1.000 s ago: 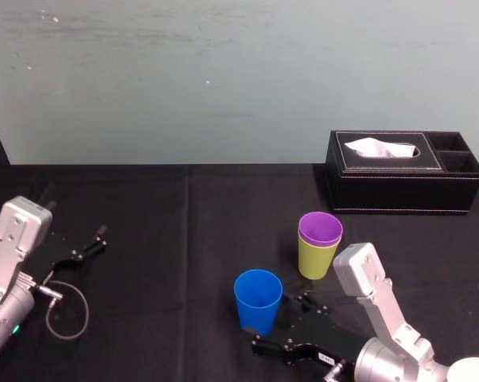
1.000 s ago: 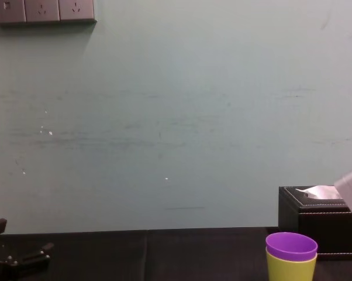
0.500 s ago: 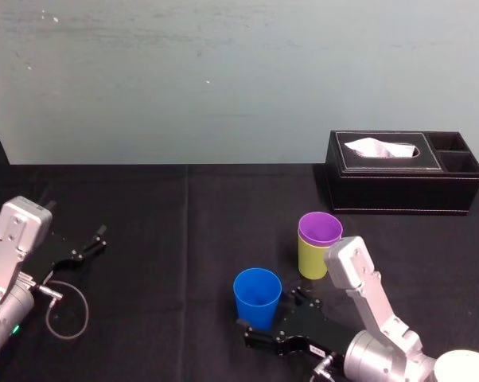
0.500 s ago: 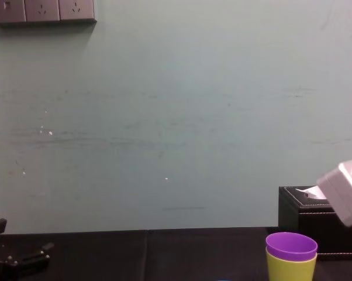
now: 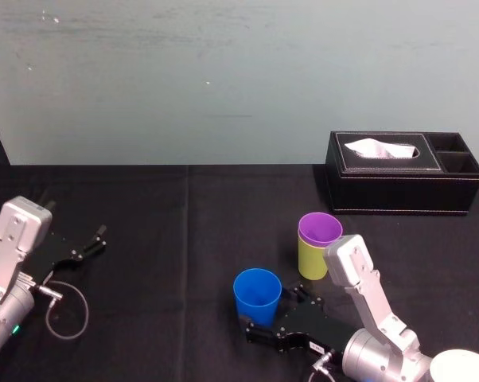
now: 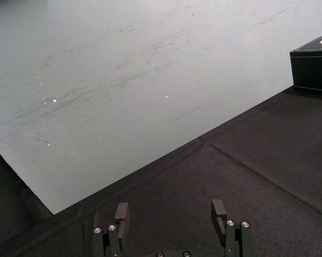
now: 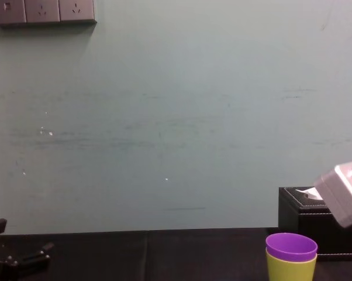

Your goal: Stack the three plastic cups sequentially using one hand.

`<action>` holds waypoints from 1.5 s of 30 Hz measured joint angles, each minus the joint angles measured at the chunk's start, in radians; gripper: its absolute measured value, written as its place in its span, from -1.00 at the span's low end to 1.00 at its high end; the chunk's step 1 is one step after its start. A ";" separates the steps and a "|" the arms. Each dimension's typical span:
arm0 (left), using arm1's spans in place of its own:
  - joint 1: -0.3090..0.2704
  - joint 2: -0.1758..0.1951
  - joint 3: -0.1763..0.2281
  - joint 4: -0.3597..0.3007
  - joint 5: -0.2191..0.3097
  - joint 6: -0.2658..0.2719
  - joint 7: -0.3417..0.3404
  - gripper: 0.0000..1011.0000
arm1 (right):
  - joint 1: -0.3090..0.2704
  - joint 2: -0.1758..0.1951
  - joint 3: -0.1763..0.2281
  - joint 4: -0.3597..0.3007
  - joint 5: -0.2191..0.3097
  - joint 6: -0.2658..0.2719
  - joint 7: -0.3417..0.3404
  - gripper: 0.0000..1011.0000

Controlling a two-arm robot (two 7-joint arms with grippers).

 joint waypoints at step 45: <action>0.000 0.000 0.000 0.000 0.000 0.000 0.000 0.98 | 0.022 -0.037 0.004 0.038 -0.018 -0.012 -0.001 0.48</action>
